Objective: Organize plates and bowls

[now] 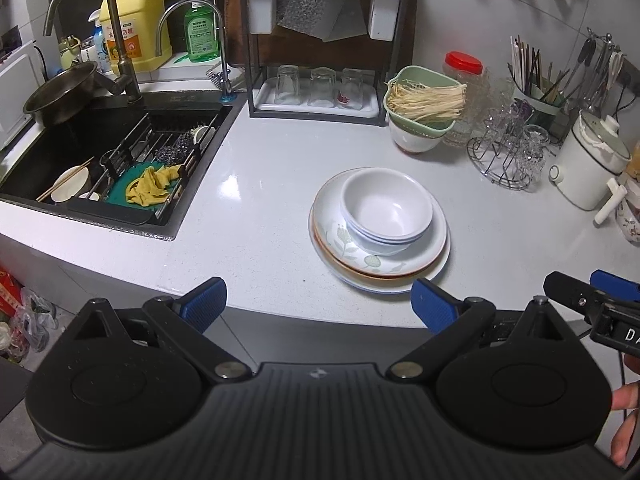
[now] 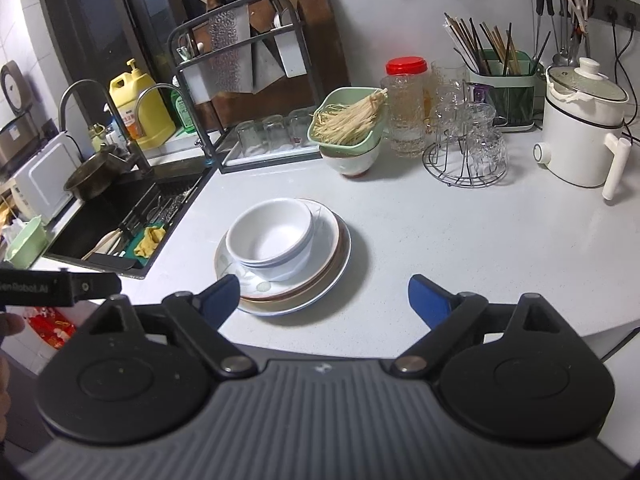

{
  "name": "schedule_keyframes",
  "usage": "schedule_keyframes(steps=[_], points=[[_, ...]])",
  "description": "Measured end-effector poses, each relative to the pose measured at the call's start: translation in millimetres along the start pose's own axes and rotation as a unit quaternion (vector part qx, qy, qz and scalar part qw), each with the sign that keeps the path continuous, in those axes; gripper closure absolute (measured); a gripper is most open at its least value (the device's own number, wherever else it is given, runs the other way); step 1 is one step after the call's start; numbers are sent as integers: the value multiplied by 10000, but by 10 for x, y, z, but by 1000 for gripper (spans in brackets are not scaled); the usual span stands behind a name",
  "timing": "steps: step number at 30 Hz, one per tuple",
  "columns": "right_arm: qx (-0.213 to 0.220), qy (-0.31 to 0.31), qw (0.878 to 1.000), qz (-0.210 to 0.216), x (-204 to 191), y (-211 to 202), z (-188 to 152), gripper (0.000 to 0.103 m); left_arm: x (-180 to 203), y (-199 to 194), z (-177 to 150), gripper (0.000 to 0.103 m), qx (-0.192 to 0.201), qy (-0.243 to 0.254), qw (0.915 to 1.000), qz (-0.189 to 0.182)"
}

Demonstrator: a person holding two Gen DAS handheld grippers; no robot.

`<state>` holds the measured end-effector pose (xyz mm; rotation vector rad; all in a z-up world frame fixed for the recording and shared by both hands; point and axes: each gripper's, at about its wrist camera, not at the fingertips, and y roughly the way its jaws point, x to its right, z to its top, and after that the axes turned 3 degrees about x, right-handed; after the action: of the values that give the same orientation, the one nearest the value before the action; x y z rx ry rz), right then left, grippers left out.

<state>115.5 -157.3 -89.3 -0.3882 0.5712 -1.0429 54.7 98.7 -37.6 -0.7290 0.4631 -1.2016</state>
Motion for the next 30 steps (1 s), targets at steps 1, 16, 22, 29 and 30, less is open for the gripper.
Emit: schedule_keyframes(steps=[1, 16, 22, 29, 30], points=[[11, 8, 10000, -22, 4, -7, 3, 11, 4, 6, 8, 3, -8, 10, 10000, -23], [95, 220, 9994, -245, -104, -7, -43, 11, -71, 146, 70, 3, -132, 249, 9988, -401], [200, 292, 9991, -216, -168, -32, -20, 11, -123, 110, 100, 3, -74, 419, 9983, -409], [173, 295, 9991, -261, -237, -38, 9, 11, -221, 61, 111, 3, -40, 437, 9983, -382], [179, 284, 9991, -268, -246, -45, 10, 11, -226, 53, 111, 3, -36, 446, 9982, -399]])
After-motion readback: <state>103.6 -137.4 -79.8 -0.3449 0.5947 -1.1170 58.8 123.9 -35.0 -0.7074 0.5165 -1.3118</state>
